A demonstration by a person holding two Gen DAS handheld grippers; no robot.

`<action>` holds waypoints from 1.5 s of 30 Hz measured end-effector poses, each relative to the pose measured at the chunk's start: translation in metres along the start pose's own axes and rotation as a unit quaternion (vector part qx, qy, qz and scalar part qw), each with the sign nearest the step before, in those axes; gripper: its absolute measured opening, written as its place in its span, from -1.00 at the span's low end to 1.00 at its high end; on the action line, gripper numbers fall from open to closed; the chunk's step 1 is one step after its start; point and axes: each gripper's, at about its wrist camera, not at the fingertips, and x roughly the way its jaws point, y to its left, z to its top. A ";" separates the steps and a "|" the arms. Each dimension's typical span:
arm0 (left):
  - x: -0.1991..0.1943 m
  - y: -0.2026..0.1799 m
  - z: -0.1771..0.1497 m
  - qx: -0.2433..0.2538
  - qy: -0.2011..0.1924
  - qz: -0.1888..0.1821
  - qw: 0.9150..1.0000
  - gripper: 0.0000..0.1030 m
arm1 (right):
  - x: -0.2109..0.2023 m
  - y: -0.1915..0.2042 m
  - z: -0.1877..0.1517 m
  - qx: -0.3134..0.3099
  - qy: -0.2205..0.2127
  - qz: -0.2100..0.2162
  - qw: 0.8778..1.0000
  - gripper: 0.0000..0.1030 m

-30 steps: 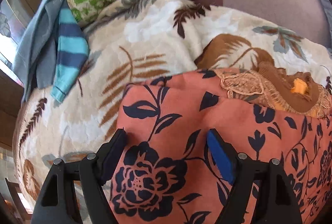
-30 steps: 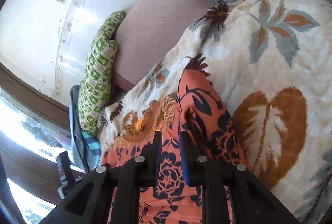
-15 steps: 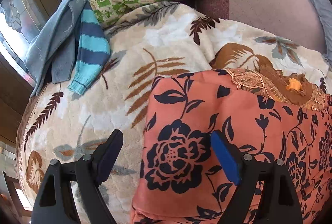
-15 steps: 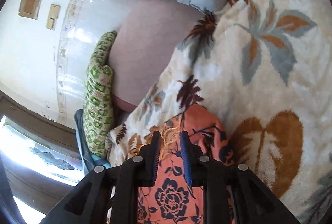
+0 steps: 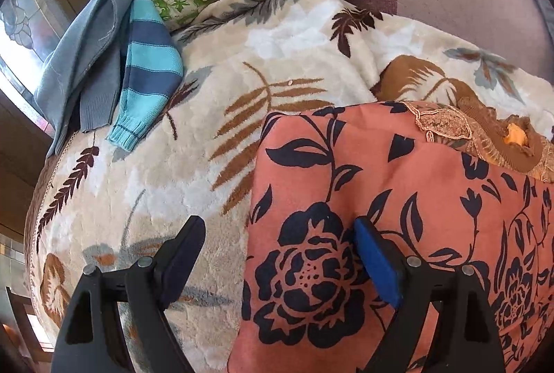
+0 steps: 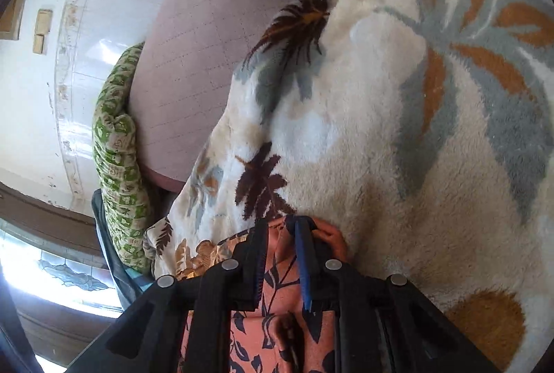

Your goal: Fold small clothes

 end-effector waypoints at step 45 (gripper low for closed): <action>-0.086 0.091 -0.147 0.059 0.000 -0.078 0.995 0.70 | -0.156 0.022 -0.140 -0.097 0.057 -0.008 0.994 0.49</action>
